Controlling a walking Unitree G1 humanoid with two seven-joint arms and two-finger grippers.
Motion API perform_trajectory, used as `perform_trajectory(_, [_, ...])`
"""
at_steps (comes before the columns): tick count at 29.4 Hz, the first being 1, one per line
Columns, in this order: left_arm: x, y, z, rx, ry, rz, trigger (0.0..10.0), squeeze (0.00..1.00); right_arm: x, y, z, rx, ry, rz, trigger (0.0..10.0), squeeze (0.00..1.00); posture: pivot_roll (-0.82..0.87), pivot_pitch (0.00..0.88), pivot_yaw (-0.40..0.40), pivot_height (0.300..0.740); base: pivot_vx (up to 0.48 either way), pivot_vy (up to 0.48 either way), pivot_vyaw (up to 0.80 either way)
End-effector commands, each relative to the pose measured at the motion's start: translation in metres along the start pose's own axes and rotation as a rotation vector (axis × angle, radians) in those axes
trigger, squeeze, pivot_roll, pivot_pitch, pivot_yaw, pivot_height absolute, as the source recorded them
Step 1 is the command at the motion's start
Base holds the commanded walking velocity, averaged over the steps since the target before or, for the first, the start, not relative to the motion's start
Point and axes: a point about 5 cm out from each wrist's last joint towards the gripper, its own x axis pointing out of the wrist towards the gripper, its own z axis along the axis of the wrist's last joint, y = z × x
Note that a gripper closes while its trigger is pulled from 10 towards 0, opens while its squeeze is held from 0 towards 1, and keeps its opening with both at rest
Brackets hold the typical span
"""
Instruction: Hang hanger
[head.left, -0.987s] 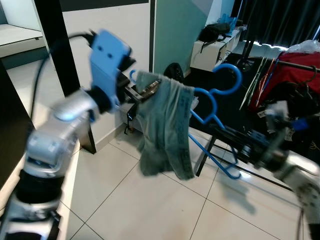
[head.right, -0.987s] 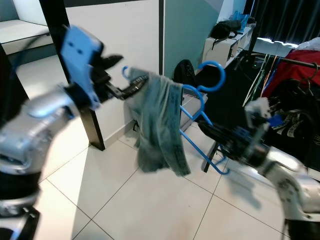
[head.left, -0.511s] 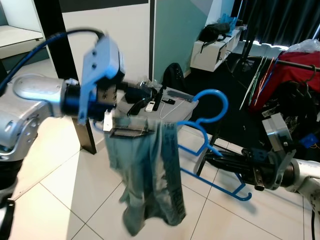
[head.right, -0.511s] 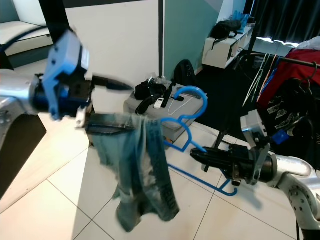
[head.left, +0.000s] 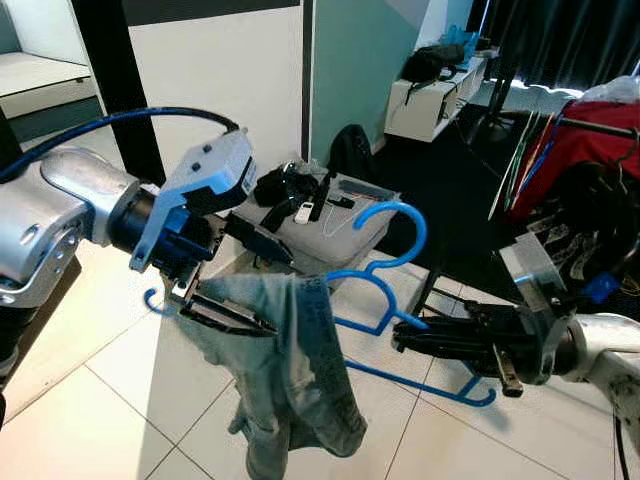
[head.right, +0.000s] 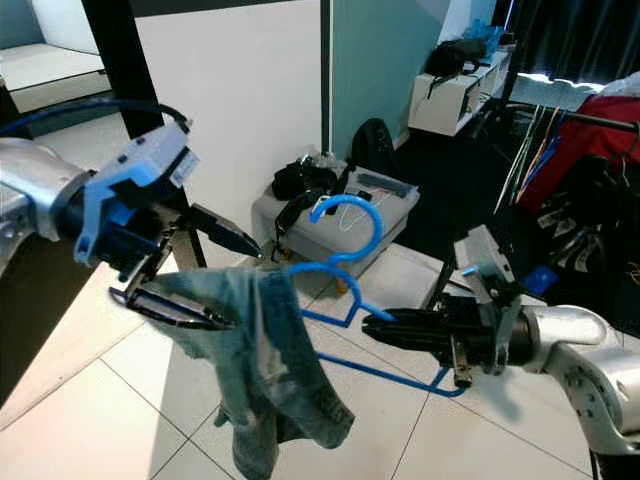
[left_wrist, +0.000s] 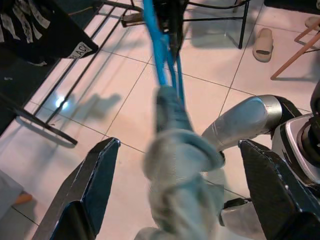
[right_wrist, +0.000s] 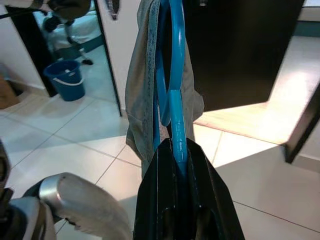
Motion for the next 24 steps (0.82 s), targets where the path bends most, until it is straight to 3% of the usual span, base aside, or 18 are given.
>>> perform_trajectory(1, [0.003, 0.002, 0.001, -0.005, 0.004, -0.007, 8.9, 0.00, 0.002, 0.002, 0.006, -0.042, 0.014, 0.021, 10.0, 0.00, 0.00, 0.000, 0.009, 0.740, 0.000, 0.000, 0.00])
perform_trajectory(2, [0.004, 0.002, 0.000, -0.011, 0.001, -0.012, 8.2, 0.00, 0.003, 0.003, 0.007, -0.044, 0.011, 0.023, 10.0, 0.00, 0.00, 0.000, 0.010, 0.740, 0.000, 0.000, 0.00])
perform_trajectory(5, [0.006, 0.001, -0.001, -0.015, 0.000, -0.016, 8.4, 0.00, 0.003, 0.003, 0.007, -0.044, 0.009, 0.025, 10.0, 0.00, 0.00, 0.000, 0.010, 0.740, 0.000, 0.000, 0.00])
perform_trajectory(6, [0.009, 0.000, -0.003, -0.033, -0.005, -0.019, 0.9, 0.00, 0.005, 0.004, 0.009, -0.051, 0.005, 0.032, 10.0, 0.00, 0.00, 0.000, 0.010, 0.740, 0.000, 0.000, 0.00])
perform_trajectory(8, [0.010, 0.001, -0.004, -0.040, -0.007, -0.018, 0.9, 0.00, 0.005, 0.004, 0.009, -0.054, 0.004, 0.034, 10.0, 0.00, 0.00, 0.000, 0.010, 0.740, 0.000, 0.000, 0.00])
perform_trajectory(9, [0.010, 0.000, -0.005, -0.043, -0.003, -0.029, 0.0, 0.00, 0.006, 0.004, 0.009, -0.057, 0.006, 0.037, 10.0, 0.00, 0.00, 0.000, 0.010, 0.740, 0.000, 0.000, 0.00])
perform_trajectory(24, [0.019, -0.010, -0.011, -0.084, -0.018, -0.104, 0.0, 0.00, 0.009, 0.003, 0.014, -0.081, 0.005, 0.043, 10.0, 0.00, -0.01, 0.000, 0.008, 0.740, 0.000, 0.000, 0.00])
